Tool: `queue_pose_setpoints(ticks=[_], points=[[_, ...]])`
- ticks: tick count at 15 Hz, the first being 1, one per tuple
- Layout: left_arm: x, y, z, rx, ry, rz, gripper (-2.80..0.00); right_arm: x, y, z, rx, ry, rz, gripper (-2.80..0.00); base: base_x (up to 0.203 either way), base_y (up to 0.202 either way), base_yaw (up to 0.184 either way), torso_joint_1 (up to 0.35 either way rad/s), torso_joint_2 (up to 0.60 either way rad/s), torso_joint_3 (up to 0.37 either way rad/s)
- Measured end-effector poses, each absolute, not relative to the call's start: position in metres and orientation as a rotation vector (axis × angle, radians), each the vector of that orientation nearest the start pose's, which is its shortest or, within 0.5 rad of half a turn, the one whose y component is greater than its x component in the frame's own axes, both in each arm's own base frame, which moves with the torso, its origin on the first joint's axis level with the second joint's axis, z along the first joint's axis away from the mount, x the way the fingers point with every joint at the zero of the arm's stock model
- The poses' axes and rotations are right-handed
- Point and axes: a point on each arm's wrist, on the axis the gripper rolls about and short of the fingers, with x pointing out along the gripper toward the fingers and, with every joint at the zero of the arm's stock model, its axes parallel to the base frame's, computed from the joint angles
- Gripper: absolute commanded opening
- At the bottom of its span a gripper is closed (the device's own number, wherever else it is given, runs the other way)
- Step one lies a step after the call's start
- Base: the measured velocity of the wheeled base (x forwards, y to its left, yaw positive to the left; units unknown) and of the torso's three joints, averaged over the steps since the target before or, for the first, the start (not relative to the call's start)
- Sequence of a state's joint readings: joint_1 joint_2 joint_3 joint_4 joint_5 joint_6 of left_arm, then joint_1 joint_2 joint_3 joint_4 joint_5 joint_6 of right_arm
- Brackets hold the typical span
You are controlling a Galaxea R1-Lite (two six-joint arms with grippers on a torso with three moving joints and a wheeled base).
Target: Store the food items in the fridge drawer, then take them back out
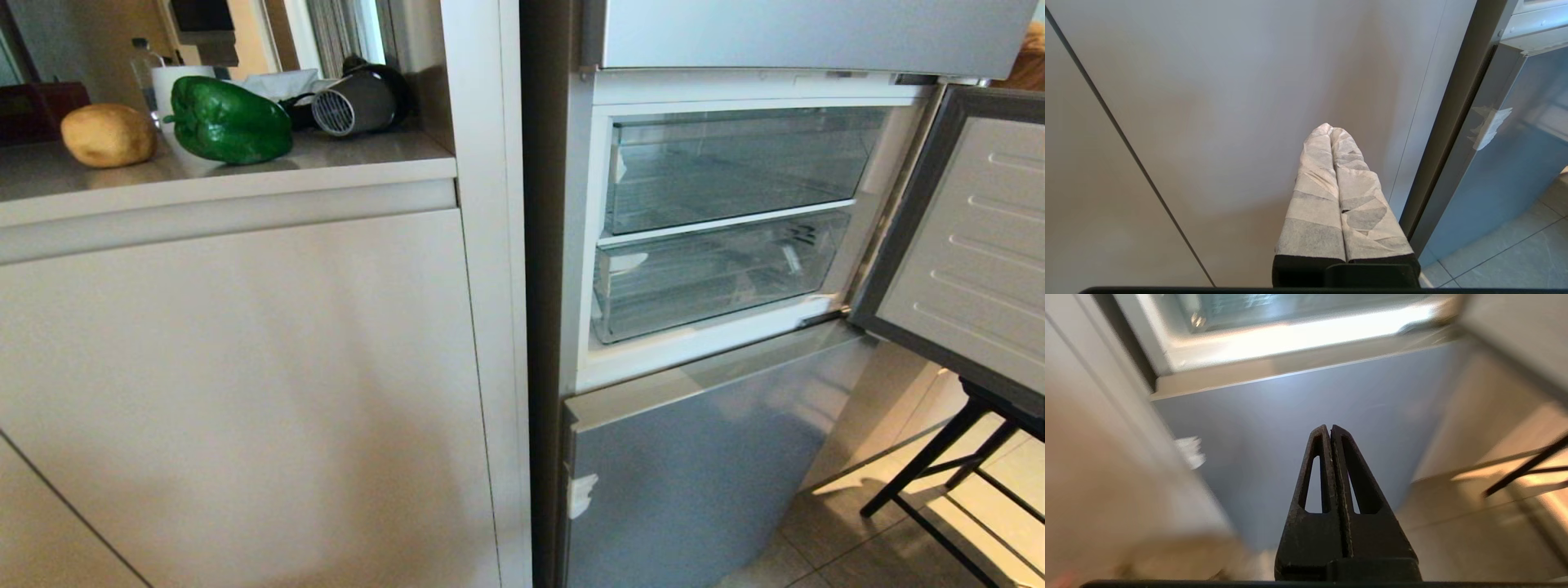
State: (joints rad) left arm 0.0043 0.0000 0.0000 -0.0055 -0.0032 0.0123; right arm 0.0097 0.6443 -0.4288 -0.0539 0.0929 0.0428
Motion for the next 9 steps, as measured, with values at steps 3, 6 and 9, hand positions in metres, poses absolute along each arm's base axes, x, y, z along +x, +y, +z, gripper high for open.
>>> queue_pose_setpoints(ticks=[3, 6, 9], points=[[-0.023, 0.0, 0.076, 0.012, -0.006, 0.001, -2.8, 0.12, 0.005, 0.204, 0.069, 0.267, 0.146, -2.8, 0.0, 0.0, 0.0, 0.0, 0.0, 0.0], [-0.023, 0.0, 0.076, 0.012, -0.006, 0.001, -2.8, 0.193, 0.006, 0.187, 0.076, 0.277, 0.155, -2.8, 0.0, 0.0, 0.0, 0.0, 0.0, 0.0], [-0.023, 0.0, 0.076, 0.012, -0.005, 0.001, -2.8, 0.25, 0.006, 0.16, 0.071, 0.231, 0.133, -2.8, 0.0, 0.0, 0.0, 0.0, 0.0, 0.0]])
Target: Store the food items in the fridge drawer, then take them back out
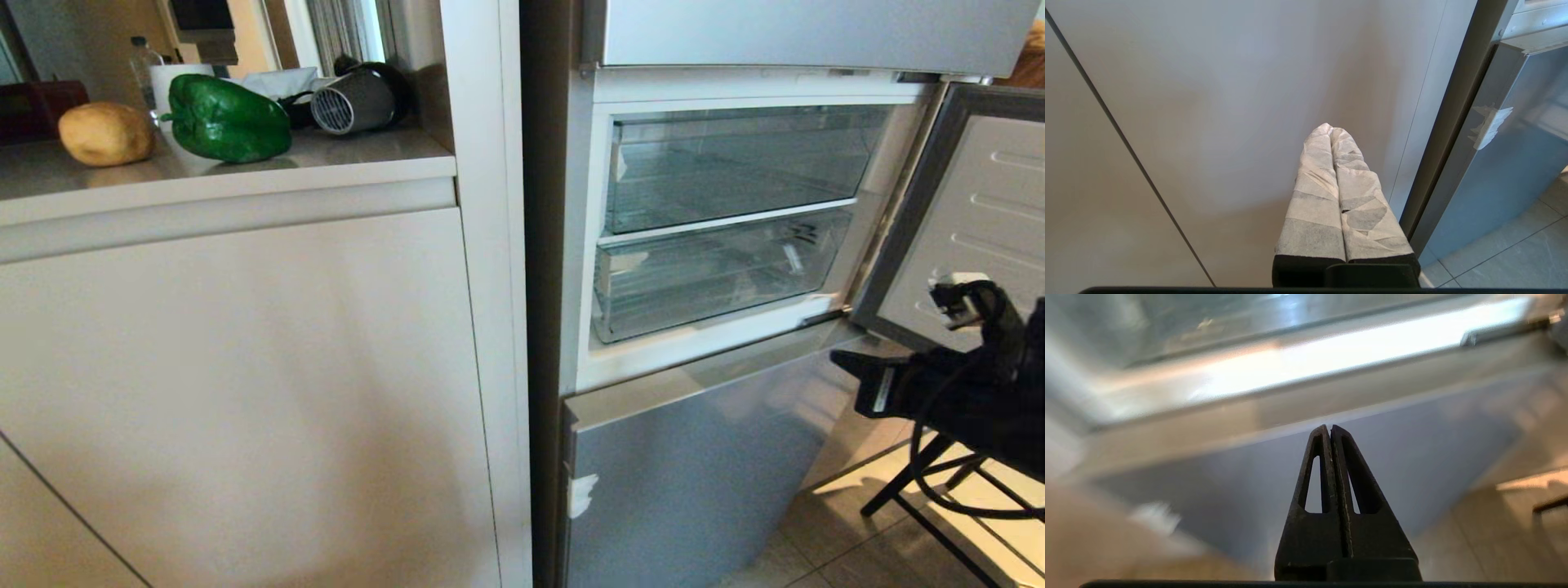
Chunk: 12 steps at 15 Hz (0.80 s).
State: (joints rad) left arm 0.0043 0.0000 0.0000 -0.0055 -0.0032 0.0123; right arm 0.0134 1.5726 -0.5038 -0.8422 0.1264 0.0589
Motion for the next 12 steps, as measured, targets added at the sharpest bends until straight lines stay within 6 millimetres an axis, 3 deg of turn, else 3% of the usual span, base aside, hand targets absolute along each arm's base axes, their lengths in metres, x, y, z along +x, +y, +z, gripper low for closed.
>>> queue_pose_setpoints(ticks=[3, 6, 7, 12], points=[[-0.023, 0.0, 0.076, 0.012, -0.006, 0.002, -2.8, 0.29, 0.007, 0.142, 0.038, 0.1, 0.125, -2.8, 0.0, 0.0, 0.0, 0.0, 0.0, 0.0], [-0.023, 0.0, 0.076, 0.012, -0.006, 0.001, -2.8, 0.311, 0.008, 0.135, -0.013, 0.013, 0.129, -2.8, 0.0, 0.0, 0.0, 0.0, 0.0, 0.0], [-0.023, 0.0, 0.076, 0.012, -0.006, 0.001, -2.8, 0.314, 0.009, 0.133, -0.035, 0.017, 0.132, 0.0, 0.0, 0.0, 0.0, 0.0, 0.0, 0.0], [-0.023, 0.0, 0.076, 0.012, -0.006, 0.001, -2.8, 0.326, 0.024, 0.134, -0.103, -0.024, 0.179, 0.0, 0.0, 0.0, 0.0, 0.0, 0.0, 0.0]])
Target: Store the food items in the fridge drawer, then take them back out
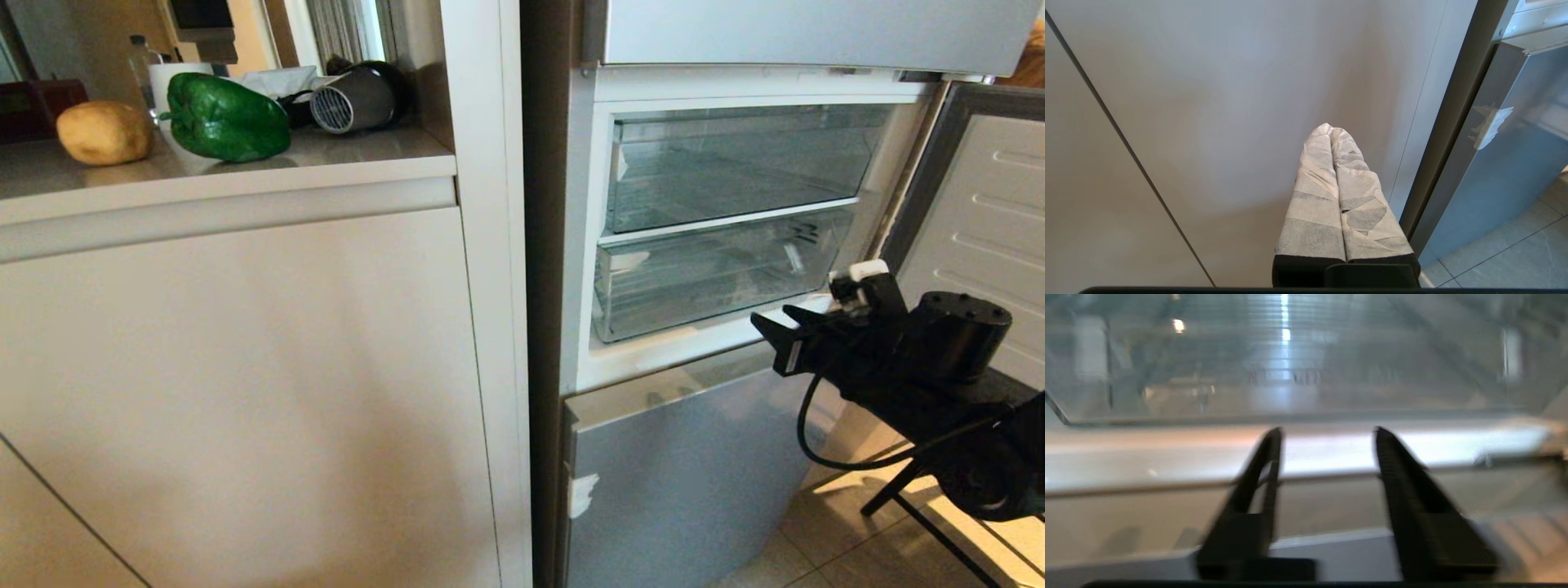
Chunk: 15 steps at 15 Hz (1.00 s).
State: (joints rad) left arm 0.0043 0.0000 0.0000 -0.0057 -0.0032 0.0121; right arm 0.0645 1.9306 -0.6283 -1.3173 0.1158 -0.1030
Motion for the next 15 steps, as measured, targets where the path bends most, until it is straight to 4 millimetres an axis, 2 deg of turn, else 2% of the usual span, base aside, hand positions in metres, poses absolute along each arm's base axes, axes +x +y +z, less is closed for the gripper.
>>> queue_pose_setpoints(ticks=[4, 9, 15], points=[[-0.023, 0.0, 0.076, 0.012, -0.005, 0.001, -2.8, 0.331, 0.026, 0.138, -0.163, -0.071, 0.185, 0.0, 0.0, 0.0, 0.0, 0.0, 0.0, 0.0], [-0.023, 0.0, 0.076, 0.012, -0.005, 0.001, -2.8, 0.347, 0.027, 0.145, -0.275, -0.148, 0.165, 0.0, 0.0, 0.0, 0.0, 0.0, 0.0, 0.0], [-0.023, 0.0, 0.076, 0.012, -0.006, 0.001, -2.8, 0.363, 0.028, 0.133, -0.403, -0.24, 0.137, 0.0, 0.0, 0.0, 0.0, 0.0, 0.0, 0.0]])
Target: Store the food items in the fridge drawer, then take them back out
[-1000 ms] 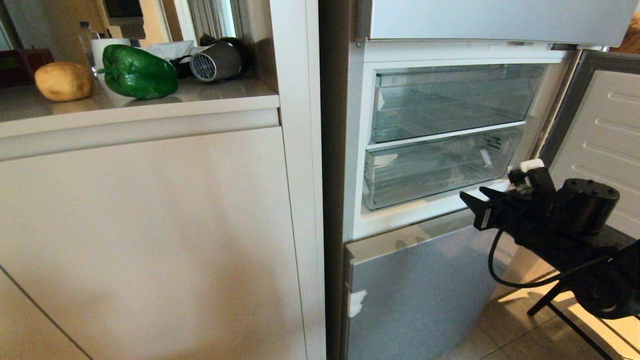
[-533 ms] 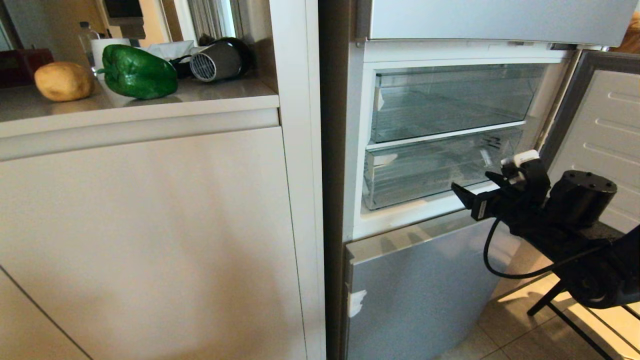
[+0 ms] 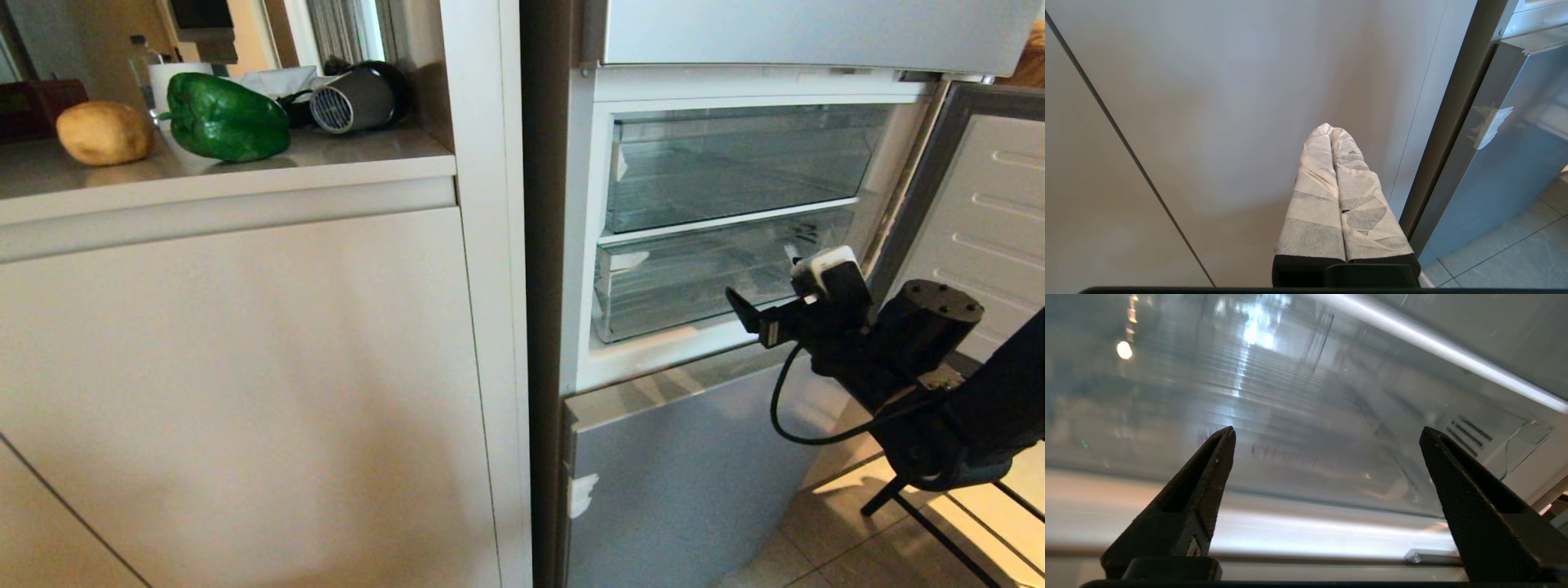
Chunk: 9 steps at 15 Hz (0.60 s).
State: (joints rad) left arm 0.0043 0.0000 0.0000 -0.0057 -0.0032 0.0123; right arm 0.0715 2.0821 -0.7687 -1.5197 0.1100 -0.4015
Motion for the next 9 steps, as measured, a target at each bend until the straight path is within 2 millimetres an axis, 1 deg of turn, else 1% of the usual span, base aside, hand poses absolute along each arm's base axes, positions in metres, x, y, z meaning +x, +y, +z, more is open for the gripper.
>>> queue_pose_setpoints(ticks=[1, 3, 5, 9], points=[[-0.023, 0.0, 0.076, 0.012, -0.005, 0.001, -2.8, 0.364, 0.028, 0.128, -0.42, -0.226, 0.138, 0.0, 0.0, 0.0, 0.0, 0.0, 0.0, 0.0], [-0.023, 0.0, 0.076, 0.012, -0.006, 0.001, -2.8, 0.364, 0.028, 0.126, -0.427, -0.222, 0.137, 0.0, 0.0, 0.0, 0.0, 0.0, 0.0, 0.0], [-0.023, 0.0, 0.076, 0.012, -0.006, 0.001, -2.8, 0.366, 0.028, 0.13, -0.427, -0.239, 0.133, 0.0, 0.0, 0.0, 0.0, 0.0, 0.0, 0.0], [-0.023, 0.0, 0.076, 0.012, -0.006, 0.001, -2.8, 0.376, 0.027, 0.144, -0.422, -0.299, 0.09, 0.0, 0.0, 0.0, 0.0, 0.0, 0.0, 0.0]])
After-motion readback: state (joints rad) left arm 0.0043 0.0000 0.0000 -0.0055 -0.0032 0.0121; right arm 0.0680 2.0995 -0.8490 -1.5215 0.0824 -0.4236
